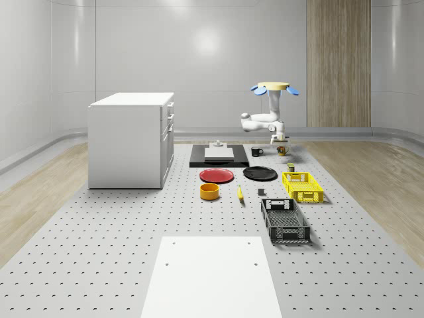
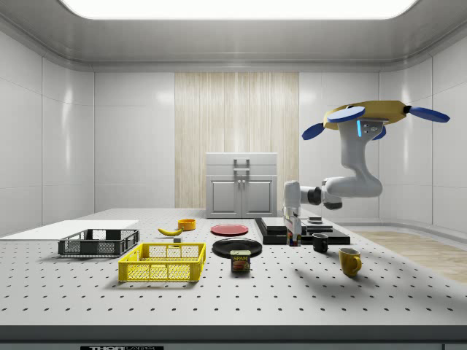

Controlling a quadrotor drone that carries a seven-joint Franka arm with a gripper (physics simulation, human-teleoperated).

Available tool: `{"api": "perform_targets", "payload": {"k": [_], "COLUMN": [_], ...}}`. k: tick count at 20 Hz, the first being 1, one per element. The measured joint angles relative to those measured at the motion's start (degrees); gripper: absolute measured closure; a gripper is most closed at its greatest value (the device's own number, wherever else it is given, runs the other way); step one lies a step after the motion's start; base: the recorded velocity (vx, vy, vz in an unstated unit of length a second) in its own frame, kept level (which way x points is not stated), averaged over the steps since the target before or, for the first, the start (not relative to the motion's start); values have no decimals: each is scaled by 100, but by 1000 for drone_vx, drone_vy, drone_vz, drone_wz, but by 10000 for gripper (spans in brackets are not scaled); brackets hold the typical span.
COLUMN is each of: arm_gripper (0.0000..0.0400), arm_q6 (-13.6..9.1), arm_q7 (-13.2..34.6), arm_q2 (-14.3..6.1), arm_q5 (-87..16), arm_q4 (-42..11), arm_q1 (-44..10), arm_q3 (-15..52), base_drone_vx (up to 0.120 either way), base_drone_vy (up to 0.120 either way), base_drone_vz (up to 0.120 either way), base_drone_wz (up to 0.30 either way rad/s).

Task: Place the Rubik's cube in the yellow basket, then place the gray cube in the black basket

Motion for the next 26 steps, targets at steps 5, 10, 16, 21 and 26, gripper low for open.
{"api": "perform_targets", "payload": {"k": [5, 10, 16, 21, 26], "arm_gripper": [75, 75, 75, 75, 75], "arm_q6": [64, 132, 211, 273, 331], "arm_q7": [17, 31, 45, 55, 65], "arm_q2": [-78, -154, -240, -307, -370], "arm_q5": [60, 100, 139, 167, 193], "arm_q4": [0, 3, 6, 8, 11], "arm_q1": [-18, -33, -50, -62, -74], "arm_q3": [40, 60, 75, 85, 93], "base_drone_vx": [120, 120, 120, 120, 120], "base_drone_vy": [0, 8, 47, 0, 0], "base_drone_vz": [8, 0, 0, 0, 0], "base_drone_wz": [0, 0, 0, 0, 0]}}
